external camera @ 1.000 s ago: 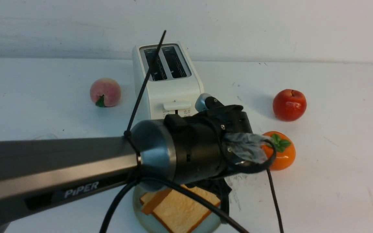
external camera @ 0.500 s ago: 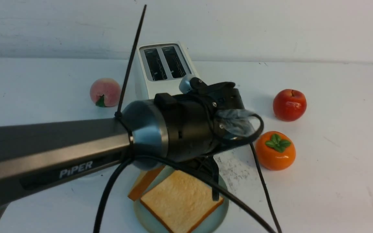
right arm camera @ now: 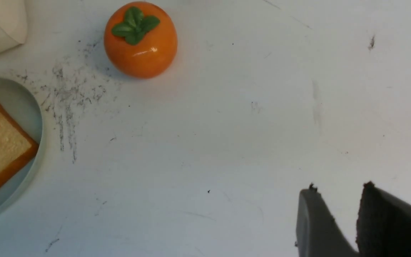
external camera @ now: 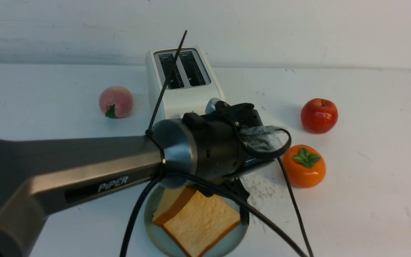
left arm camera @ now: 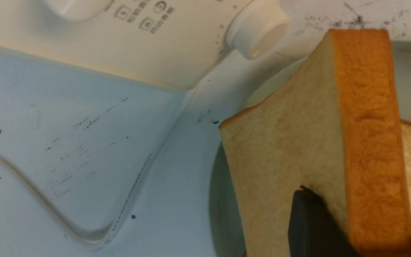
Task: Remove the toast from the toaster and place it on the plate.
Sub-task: Use the left arm to put a slice of bread into the empty plate
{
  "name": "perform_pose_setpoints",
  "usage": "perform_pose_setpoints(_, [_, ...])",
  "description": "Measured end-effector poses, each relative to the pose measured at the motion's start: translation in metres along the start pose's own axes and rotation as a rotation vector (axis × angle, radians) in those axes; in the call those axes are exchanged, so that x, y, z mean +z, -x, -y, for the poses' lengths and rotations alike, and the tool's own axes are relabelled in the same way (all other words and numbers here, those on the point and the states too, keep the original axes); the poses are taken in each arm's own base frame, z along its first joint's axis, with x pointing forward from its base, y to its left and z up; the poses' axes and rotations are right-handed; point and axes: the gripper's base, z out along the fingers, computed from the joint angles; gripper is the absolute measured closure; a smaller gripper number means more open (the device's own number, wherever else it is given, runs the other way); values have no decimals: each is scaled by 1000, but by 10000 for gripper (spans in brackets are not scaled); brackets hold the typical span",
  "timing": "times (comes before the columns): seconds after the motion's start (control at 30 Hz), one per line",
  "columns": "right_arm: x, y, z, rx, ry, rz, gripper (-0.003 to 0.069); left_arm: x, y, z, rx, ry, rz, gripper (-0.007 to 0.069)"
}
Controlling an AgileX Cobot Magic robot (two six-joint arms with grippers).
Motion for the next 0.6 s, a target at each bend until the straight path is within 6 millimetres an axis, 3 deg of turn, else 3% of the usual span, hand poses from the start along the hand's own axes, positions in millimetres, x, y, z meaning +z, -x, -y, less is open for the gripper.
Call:
perform_pose_setpoints(0.27, [0,0,0,0,0,0,456,0,1,7,-14,-72,13,167])
perform_pose_setpoints(0.37, [0,0,0,1,0,0,452,0,0,9,-32,-94,-1,92])
perform_pose_setpoints(0.6, [0,0,0,1,0,0,447,-8,8,10,-68,-135,21,40])
